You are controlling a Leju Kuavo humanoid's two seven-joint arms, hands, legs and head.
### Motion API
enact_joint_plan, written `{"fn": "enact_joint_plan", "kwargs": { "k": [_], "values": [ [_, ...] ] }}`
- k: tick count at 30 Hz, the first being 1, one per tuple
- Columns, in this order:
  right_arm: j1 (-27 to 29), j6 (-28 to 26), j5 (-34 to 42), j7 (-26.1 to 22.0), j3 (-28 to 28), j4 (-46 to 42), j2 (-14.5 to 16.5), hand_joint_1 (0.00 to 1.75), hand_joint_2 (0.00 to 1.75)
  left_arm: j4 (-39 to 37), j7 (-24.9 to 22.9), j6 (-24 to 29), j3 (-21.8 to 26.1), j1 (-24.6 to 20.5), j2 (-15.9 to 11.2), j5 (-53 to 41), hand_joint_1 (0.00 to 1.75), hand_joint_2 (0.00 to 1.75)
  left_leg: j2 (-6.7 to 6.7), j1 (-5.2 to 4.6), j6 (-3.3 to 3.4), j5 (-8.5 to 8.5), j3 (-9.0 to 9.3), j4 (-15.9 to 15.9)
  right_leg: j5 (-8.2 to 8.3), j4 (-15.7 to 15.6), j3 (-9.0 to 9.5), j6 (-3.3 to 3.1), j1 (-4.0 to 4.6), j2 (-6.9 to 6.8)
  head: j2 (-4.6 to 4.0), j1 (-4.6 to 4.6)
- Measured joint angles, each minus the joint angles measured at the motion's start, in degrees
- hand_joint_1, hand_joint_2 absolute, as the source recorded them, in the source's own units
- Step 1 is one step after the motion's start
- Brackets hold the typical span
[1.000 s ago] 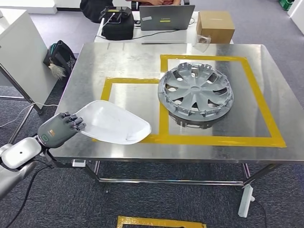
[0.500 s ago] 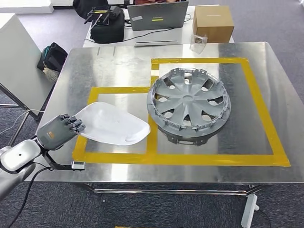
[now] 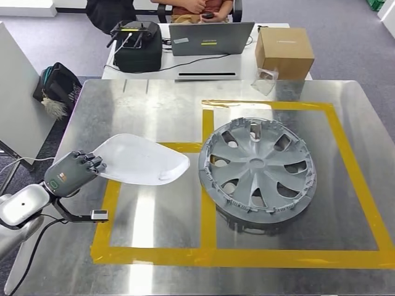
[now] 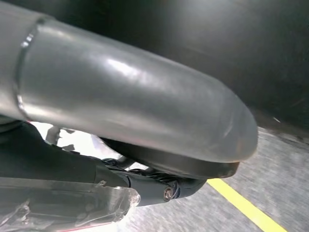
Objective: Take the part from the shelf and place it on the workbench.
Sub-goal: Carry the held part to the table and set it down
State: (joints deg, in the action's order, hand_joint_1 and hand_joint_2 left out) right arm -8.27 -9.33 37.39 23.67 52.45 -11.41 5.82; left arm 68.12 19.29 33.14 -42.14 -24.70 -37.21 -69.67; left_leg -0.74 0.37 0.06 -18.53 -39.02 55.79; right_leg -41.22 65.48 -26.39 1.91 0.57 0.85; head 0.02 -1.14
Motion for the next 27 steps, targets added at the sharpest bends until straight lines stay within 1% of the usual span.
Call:
{"fn": "enact_joint_plan", "kwargs": {
  "k": [1, 2, 3, 4, 5, 6, 7, 8, 9, 10, 12, 18, 22, 27],
  "values": [
    [-0.02, 0.0, -0.02, -0.41, 0.01, 0.0, 0.0, 0.0, 0.0, -0.05, -0.31, 0.3, -0.02, 0.31, 0.06, -0.42, 1.75, 1.75, 0.0, -0.04, 0.15, -0.64, 0.66, 0.0, -1.17, 4.32, -2.99, -0.03, 0.06, -0.12, 0.0, 0.05],
    [0.0, 0.0, -0.03, -0.97, 0.01, 0.0, -0.01, 0.0, 0.0, -0.13, -0.61, 0.61, -0.04, 0.76, 0.13, -0.85, 1.75, 1.75, 0.0, -0.09, 0.23, -1.31, 1.42, 0.0, -1.07, 7.1, -5.48, -0.11, 0.11, -0.18, 0.0, 0.07],
    [0.04, 0.0, -0.03, -1.51, 0.01, 0.0, -0.01, 0.0, 0.0, -0.24, -0.82, 0.86, -0.05, 1.19, 0.18, -1.24, 1.75, 1.75, -0.02, -0.14, 0.28, -1.95, 2.22, 0.0, 0.66, 7.61, -7.13, -0.24, 0.16, -0.2, 0.0, 0.1],
    [0.09, -0.01, -0.03, -1.86, 0.01, 0.0, 0.0, 0.0, 0.0, -0.33, -1.0, 1.03, -0.04, 1.5, 0.23, -1.45, 1.75, 1.75, -0.08, -0.19, 0.28, -2.57, 3.03, 0.0, 3.82, 5.77, -7.87, -0.38, 0.22, -0.2, 0.0, 0.11],
    [0.16, -0.01, -0.03, -2.04, 0.01, 0.0, 0.0, 0.0, 0.0, -0.4, -1.17, 1.14, 0.01, 1.66, 0.28, -1.53, 1.75, 1.75, -0.17, -0.22, 0.23, -3.13, 3.79, 0.0, 7.78, 2.29, -7.98, -0.56, 0.27, -0.19, 0.0, 0.11],
    [0.27, -0.03, -0.02, -2.19, 0.01, 0.01, 0.0, 0.0, 0.0, -0.45, -1.31, 1.21, 0.05, 1.71, 0.34, -1.58, 1.75, 1.75, -0.29, -0.34, 0.11, -3.64, 4.4, 0.04, 11.4, -1.43, -7.87, -0.78, 0.36, -0.19, 0.0, 0.11],
    [0.38, -0.04, -0.02, -2.46, 0.01, 0.01, 0.0, 0.0, 0.0, -0.49, -1.4, 1.26, 0.09, 1.74, 0.39, -1.58, 1.31, 1.75, -0.46, -0.47, -0.07, -4.09, 4.81, 0.18, 13.91, -4.58, -7.53, -0.98, 0.38, -0.21, 0.0, 0.09],
    [0.47, -0.06, -0.02, -2.75, 0.01, 0.01, 0.0, 0.0, 0.0, -0.52, -1.45, 1.32, 0.13, 1.78, 0.42, -1.58, 0.87, 1.75, -0.58, -0.6, -0.15, -4.48, 5.02, 0.38, 15.26, -6.47, -7.29, -1.06, 0.35, -0.22, 0.0, 0.05],
    [0.48, -0.07, -0.01, -3.03, 0.01, 0.01, 0.01, 0.0, 0.0, -0.56, -1.48, 1.39, 0.21, 1.83, 0.43, -1.57, 0.44, 1.75, -0.66, -0.71, -0.11, -4.73, 5.09, 0.57, 15.59, -7.2, -7.1, -1.07, 0.33, -0.19, 0.0, 0.03],
    [0.42, -0.07, 0.0, -3.23, 0.01, 0.01, 0.02, 0.0, 0.0, -0.57, -1.5, 1.51, 0.39, 1.87, 0.43, -1.51, 0.0, 1.75, -0.67, -0.72, 0.0, -4.89, 5.11, 0.7, 15.51, -7.41, -6.89, -1.02, 0.28, -0.12, 0.0, 0.01],
    [0.29, -0.08, 0.02, -3.25, 0.01, 0.0, 0.03, 0.0, 0.0, -0.58, -1.53, 1.78, 1.02, 1.9, 0.42, -1.08, 0.0, 1.75, -0.51, -0.7, 0.24, -4.95, 5.24, 0.6, 15.42, -7.39, -6.87, -1.02, 0.34, 0.12, 0.0, -0.01],
    [0.29, -0.09, 0.03, -3.25, 0.01, -0.01, 0.04, 0.0, 0.0, -0.6, -1.54, 2.02, 2.28, 2.01, 0.44, -0.2, 0.0, 1.75, -0.38, -0.67, -0.02, -5.08, 5.68, -0.07, 15.03, -7.38, -6.81, -1.56, 0.48, 0.3, 0.0, -0.01],
    [0.29, -0.09, 0.05, -3.25, 0.01, -0.01, 0.04, 0.0, 0.0, -0.6, -1.51, 2.02, 2.7, 2.08, 0.45, -0.06, 0.0, 0.0, -0.38, -0.58, -0.56, -5.08, 5.75, -0.15, 15.0, -7.34, -6.74, -1.66, 0.57, 0.29, 0.0, 0.0],
    [0.29, -0.13, 0.01, -3.25, 0.01, -0.01, 0.04, 0.0, 0.0, -0.6, -1.13, 2.05, 3.08, 2.38, 0.44, 0.71, 0.0, 0.0, -0.38, -0.59, -0.77, -5.04, 5.81, -0.15, 15.05, -7.34, -6.59, -1.71, 0.54, 0.23, 0.0, 0.02]
  ]
}}
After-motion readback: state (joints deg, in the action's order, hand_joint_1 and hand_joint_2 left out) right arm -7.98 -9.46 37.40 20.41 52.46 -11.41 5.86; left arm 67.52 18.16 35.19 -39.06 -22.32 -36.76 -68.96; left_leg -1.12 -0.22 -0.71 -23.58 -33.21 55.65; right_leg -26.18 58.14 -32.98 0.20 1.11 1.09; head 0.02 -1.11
